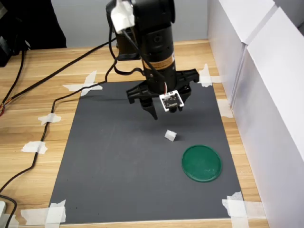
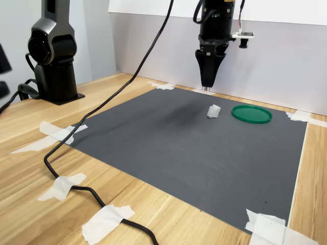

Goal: Grasp a white terminal and put it on the green lid.

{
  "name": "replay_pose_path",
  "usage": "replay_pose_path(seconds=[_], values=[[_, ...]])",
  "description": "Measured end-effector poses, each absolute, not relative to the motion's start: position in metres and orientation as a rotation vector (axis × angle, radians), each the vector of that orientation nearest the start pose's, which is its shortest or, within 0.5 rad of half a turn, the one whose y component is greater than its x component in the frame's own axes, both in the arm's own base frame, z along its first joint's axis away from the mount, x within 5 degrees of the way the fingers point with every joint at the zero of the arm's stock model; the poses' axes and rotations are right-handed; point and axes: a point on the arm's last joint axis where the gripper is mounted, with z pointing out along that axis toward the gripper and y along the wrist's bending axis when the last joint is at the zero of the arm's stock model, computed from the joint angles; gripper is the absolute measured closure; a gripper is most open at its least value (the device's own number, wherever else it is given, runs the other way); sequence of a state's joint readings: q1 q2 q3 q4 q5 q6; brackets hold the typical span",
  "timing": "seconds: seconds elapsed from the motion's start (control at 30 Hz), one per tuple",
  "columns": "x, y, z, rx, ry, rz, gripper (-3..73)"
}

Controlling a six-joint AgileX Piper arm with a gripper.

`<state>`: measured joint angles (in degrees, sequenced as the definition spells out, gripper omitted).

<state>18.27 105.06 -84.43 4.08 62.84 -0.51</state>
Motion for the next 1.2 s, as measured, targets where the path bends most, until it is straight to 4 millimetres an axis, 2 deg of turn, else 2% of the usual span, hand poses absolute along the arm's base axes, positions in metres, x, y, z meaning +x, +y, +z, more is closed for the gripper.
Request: replay_pose_path(seconds=[0.57, 0.87, 0.97, 1.2], values=[[0.377, 0.129, 0.201, -0.435, 2.952, 0.113, 6.7], [0.379, 0.13, 0.194, -0.444, 2.962, 0.123, 7.6], [0.379, 0.131, 0.193, -0.462, 2.96, 0.124, 12.8], [0.38, 0.131, 0.191, -0.461, 2.957, 0.127, 38.6]])
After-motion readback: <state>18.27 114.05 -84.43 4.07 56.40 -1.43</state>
